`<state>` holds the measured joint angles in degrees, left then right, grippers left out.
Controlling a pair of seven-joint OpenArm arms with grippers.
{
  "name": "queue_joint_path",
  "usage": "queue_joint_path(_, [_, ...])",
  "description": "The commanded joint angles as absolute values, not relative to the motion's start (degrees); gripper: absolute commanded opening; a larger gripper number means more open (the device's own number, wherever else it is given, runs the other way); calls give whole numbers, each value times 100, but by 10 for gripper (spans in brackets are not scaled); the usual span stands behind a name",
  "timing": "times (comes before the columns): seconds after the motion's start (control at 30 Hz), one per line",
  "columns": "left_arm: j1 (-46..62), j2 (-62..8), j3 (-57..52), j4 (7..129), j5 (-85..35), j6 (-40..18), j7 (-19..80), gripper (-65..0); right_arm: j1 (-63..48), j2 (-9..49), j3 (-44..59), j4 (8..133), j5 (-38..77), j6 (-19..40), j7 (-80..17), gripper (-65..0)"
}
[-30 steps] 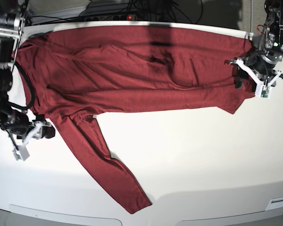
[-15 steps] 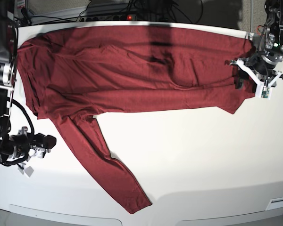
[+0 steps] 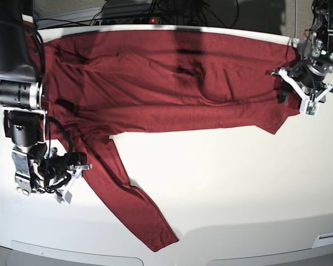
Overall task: Fold the T-shirt properly
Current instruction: 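Move the right gripper to the hanging sleeve and grasp its cuff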
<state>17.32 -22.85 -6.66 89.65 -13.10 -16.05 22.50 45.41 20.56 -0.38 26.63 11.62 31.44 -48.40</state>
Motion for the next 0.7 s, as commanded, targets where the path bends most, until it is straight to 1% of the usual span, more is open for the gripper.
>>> queue_joint_path(0.0, [1697, -2368, -705, 9074, -1347, -1586, 2104, -311, 4748, 2123, -14, 2751, 1090, 3081, -4751, -383])
queue_joint_path(0.4, [1680, -2368, -705, 9074, -1345, -1586, 2097, -311, 4744, 2189, -14, 2751, 891, 3068, -4724, -383])
queue_joint_path(0.57, [1682, -2368, -705, 9074, -1347, -1584, 2099, -311, 4742, 2191, -14, 2751, 563, 3065, -4381, -383])
queue_joint_path(0.67, [1680, -2366, -705, 9074, -1347, -1586, 2099, -311, 4678, 2187, -14, 2751, 556, 3065, -4324, -383])
